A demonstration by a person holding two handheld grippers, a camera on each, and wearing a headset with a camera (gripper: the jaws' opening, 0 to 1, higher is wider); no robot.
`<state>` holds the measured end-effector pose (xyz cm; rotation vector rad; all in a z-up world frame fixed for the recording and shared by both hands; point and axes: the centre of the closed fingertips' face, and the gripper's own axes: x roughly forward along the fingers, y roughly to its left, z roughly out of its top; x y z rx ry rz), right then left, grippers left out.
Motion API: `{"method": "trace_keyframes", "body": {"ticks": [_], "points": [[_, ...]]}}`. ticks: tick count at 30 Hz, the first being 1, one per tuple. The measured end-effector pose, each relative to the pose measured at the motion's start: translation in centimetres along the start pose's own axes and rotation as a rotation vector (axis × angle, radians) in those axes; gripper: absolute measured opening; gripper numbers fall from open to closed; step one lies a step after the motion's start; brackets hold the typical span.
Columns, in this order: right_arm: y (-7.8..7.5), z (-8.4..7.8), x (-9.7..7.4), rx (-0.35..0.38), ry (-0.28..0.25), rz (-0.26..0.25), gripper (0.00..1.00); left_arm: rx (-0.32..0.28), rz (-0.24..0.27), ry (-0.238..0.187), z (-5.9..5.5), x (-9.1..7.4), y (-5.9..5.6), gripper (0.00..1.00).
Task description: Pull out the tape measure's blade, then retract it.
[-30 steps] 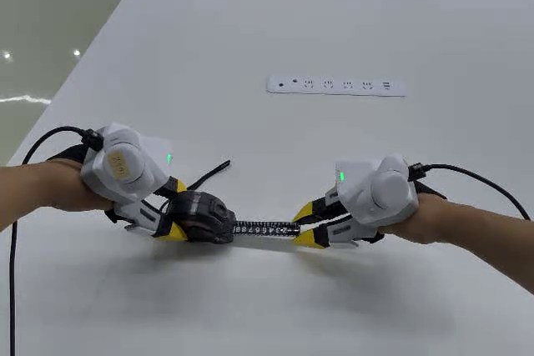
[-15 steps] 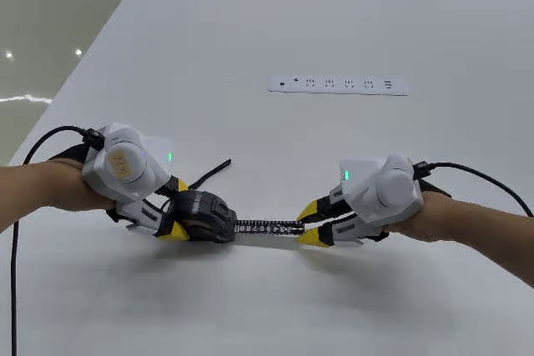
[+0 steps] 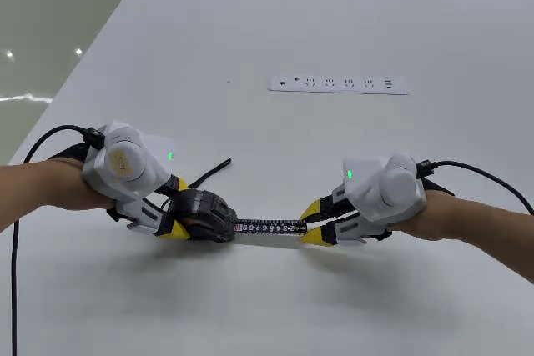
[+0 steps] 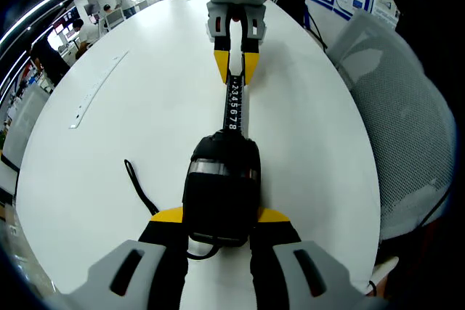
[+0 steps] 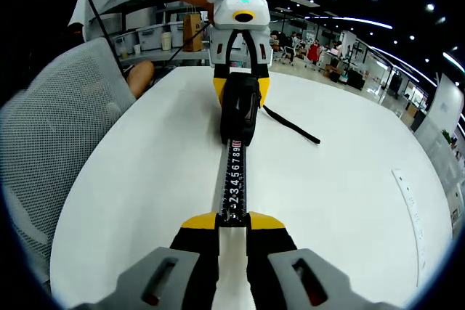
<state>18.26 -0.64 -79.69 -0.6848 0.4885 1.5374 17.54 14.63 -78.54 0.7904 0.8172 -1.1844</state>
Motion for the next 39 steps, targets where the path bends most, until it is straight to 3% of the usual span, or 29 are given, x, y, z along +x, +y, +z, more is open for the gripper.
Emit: {"method": "trace_keyframes", "body": {"ticks": [39], "points": [[0.3, -0.6, -1.2, 0.012, 0.011, -0.003, 0.12, -0.001, 0.003, -0.002, 0.4, -0.1, -0.2, 0.28]]}}
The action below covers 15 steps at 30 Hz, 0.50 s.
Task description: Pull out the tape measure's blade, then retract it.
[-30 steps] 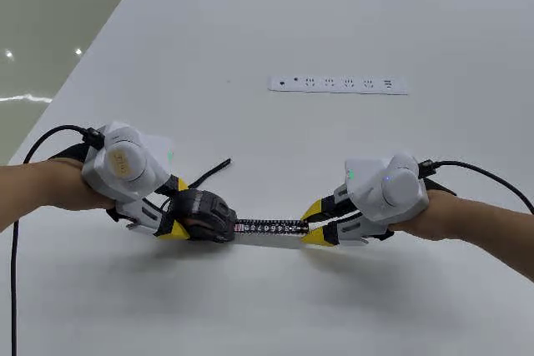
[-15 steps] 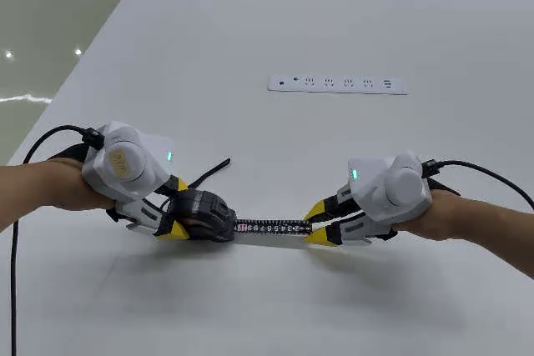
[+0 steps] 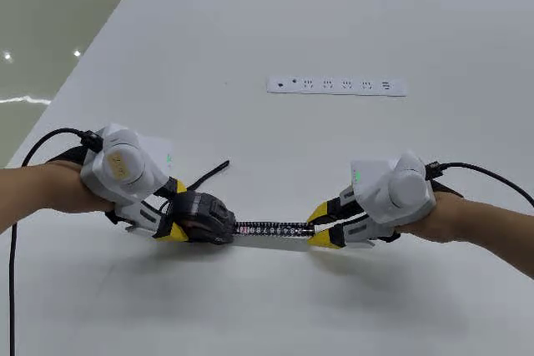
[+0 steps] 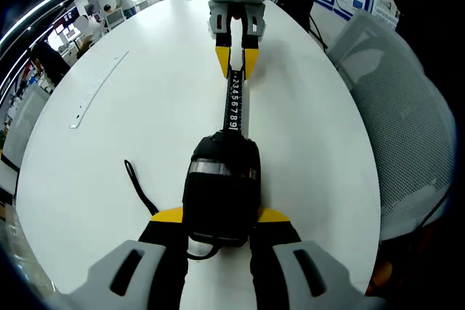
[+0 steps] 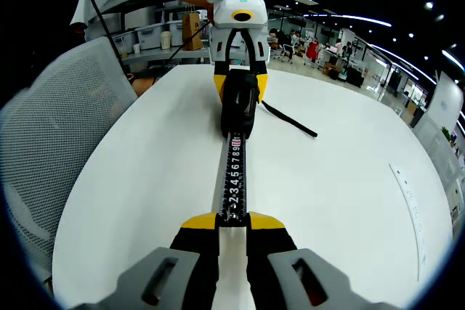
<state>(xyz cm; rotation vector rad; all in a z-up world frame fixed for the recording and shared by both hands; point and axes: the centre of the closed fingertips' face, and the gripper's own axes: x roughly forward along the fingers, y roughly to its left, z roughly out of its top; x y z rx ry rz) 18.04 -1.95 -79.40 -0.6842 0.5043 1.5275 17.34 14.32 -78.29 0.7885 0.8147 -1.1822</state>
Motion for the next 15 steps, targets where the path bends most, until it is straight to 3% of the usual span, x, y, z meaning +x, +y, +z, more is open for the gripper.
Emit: {"method": "trace_keyframes", "body": {"ticks": [15], "points": [[0.01, -0.50, -0.27, 0.004, 0.003, -0.003, 0.12, 0.001, -0.001, -0.001, -0.27, 0.12, 0.27, 0.28]]}}
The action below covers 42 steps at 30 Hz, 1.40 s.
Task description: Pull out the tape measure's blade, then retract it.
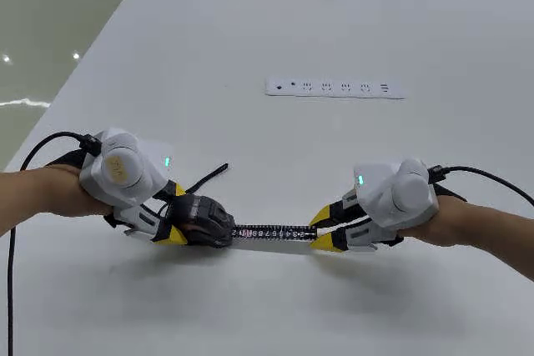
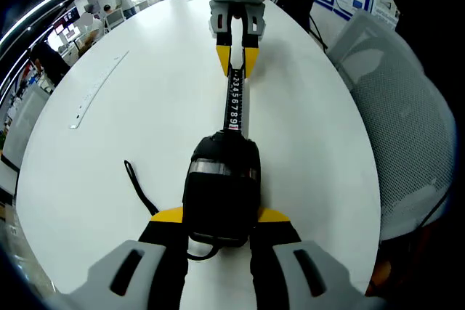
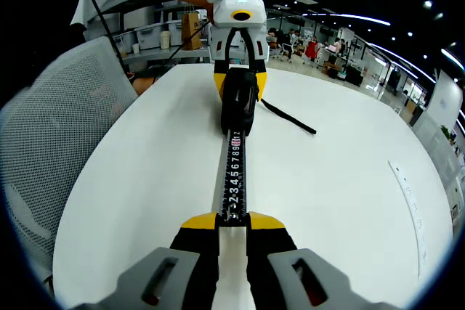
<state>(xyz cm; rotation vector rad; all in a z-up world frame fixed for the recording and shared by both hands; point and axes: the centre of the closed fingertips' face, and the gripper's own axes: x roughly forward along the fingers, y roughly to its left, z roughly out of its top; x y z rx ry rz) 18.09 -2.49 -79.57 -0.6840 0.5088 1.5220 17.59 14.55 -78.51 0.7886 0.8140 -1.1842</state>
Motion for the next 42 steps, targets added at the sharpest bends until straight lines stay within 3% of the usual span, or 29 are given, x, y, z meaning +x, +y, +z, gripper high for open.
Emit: {"method": "trace_keyframes", "body": {"ticks": [42], "points": [[0.0, -1.1, -1.1, 0.007, 0.007, -0.007, 0.12, -0.001, 0.004, -0.003, 0.3, 0.0, -0.1, 0.27]]}}
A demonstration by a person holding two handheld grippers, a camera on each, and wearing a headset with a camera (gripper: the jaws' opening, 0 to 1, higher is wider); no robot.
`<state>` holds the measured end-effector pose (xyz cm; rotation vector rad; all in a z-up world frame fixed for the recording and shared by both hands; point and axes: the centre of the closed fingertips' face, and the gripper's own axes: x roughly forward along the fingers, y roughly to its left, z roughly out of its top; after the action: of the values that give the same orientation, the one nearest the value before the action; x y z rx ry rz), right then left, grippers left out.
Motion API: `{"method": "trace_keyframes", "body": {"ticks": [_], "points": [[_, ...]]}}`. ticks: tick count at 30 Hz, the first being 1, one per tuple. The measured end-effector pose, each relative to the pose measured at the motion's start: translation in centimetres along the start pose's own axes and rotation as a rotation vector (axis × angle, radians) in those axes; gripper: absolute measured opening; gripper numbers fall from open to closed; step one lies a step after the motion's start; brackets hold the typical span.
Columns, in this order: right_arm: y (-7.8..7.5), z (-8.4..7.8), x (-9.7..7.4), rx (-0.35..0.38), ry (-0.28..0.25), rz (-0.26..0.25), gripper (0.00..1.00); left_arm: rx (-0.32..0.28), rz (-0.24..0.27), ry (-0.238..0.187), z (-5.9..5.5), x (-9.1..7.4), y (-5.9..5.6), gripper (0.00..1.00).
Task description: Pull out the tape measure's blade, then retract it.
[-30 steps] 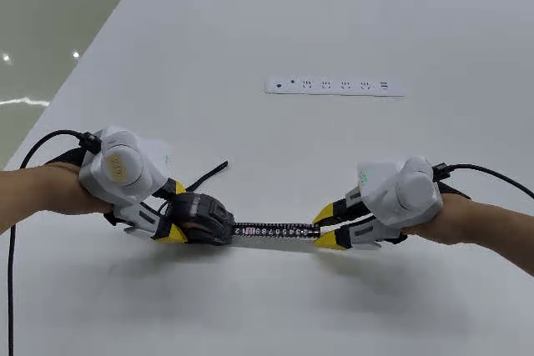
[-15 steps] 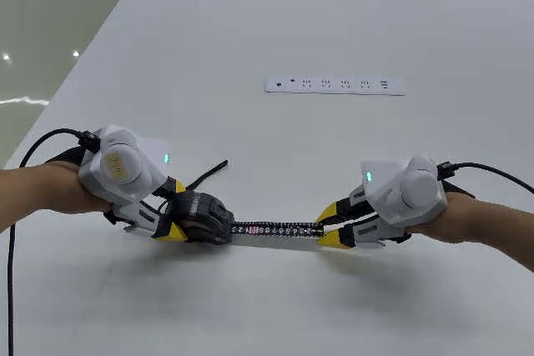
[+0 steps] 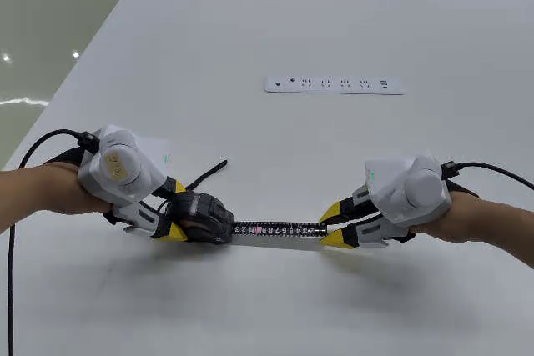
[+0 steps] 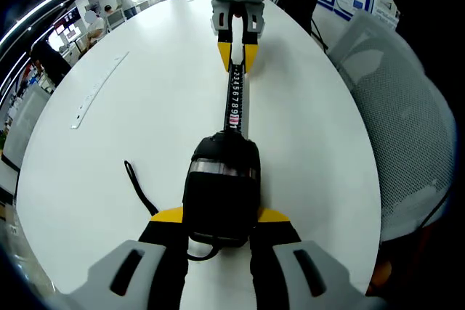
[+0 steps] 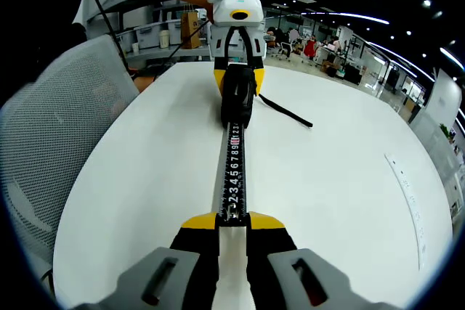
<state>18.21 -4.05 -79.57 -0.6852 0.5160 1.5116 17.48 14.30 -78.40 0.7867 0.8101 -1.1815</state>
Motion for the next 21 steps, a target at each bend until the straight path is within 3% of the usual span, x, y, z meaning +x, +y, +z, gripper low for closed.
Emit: {"method": "trace_keyframes", "body": {"ticks": [21], "points": [[-0.09, -0.65, -0.49, 0.001, 0.003, -0.005, 0.12, -0.001, 0.004, 0.000, 0.03, -0.01, -0.02, 0.27]]}}
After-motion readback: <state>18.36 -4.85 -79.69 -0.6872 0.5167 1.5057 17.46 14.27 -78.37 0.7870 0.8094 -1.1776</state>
